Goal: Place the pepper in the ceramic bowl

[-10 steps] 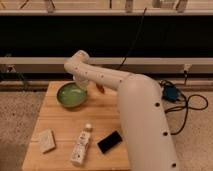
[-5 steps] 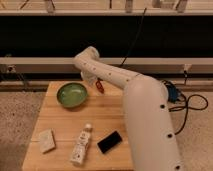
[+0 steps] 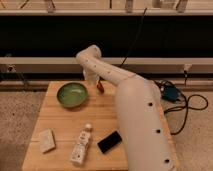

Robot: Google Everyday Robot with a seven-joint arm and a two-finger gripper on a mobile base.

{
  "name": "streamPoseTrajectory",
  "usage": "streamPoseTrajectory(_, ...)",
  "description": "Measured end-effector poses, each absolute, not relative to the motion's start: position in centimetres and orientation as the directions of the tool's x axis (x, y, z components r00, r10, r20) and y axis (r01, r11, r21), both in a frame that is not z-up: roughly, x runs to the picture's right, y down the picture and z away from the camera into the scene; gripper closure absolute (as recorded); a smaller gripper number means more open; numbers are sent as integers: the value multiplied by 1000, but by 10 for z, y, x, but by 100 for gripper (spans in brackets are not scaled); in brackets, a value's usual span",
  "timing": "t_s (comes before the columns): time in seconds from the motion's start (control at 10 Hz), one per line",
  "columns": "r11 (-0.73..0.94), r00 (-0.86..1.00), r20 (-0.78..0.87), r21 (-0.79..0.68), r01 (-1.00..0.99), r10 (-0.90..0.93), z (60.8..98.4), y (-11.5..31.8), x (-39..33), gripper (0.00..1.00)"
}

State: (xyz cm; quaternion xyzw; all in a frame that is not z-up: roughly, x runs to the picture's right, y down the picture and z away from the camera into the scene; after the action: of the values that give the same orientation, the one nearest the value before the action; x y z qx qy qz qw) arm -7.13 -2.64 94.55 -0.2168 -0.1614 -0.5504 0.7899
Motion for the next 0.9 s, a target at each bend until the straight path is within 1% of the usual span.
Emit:
streamPoseTrajectory(0.4, 236, 283, 510, -156, 959, -812, 968, -31, -62, 20)
streamPoseTrajectory(0.9, 211, 273, 532, -176, 962, -801, 998, -23, -39, 20)
